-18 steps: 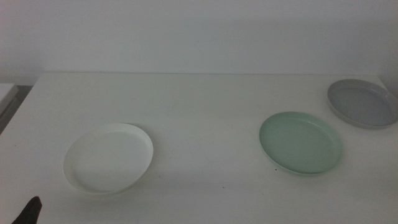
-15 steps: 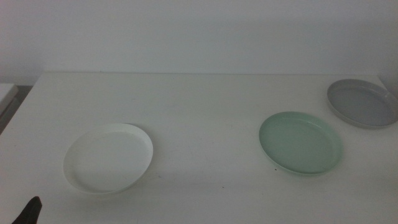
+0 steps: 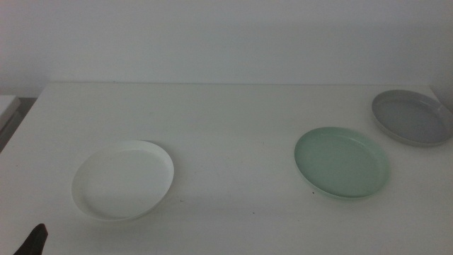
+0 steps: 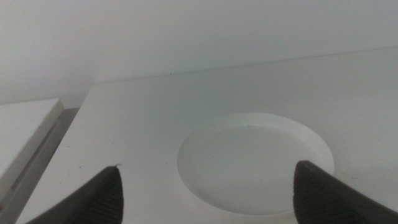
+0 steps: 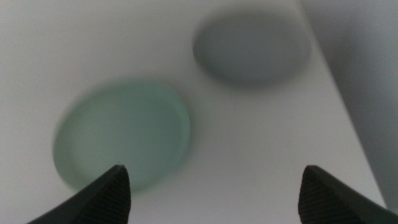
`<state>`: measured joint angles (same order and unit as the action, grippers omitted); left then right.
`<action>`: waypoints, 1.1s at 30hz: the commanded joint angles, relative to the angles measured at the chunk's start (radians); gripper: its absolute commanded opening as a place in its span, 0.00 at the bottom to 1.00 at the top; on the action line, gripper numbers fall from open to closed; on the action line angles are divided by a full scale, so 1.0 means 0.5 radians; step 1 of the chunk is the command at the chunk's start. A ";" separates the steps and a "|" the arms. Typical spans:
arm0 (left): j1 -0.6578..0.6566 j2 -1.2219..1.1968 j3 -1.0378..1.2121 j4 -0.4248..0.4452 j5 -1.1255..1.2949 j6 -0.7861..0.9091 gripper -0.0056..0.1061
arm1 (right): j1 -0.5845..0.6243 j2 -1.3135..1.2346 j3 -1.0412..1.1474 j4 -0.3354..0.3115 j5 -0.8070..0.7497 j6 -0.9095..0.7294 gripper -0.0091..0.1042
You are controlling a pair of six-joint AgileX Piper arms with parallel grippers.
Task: Stack the three bowls on top of each other.
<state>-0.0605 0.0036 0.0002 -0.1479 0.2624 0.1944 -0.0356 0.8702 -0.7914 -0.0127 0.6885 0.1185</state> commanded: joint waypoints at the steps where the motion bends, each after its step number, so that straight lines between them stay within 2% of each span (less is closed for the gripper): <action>1: 0.000 -0.007 0.000 0.002 -0.025 -0.009 0.89 | -0.007 0.226 -0.223 -0.006 0.353 -0.013 0.90; 4: 0.000 -0.007 0.000 0.002 -0.025 -0.009 0.89 | -0.007 0.421 -0.370 0.005 0.445 0.006 0.90; 8: 0.000 -0.007 0.000 0.002 -0.025 -0.009 0.89 | -0.007 0.586 -0.420 0.083 0.402 0.086 0.90; 21: 0.000 -0.007 0.000 0.002 -0.025 -0.009 0.89 | -0.007 0.899 -0.518 0.134 0.295 0.010 0.90; 29: 0.000 -0.007 0.000 0.002 -0.025 -0.009 0.89 | 0.071 1.407 -0.812 0.131 0.313 -0.036 0.89; 33: 0.000 -0.007 0.000 0.002 -0.025 -0.009 0.89 | 0.090 1.674 -0.938 0.144 0.313 -0.045 0.85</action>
<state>-0.0605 0.0036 0.0002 -0.1479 0.2624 0.1944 0.0079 1.6646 -1.2353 0.0609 0.8445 0.1064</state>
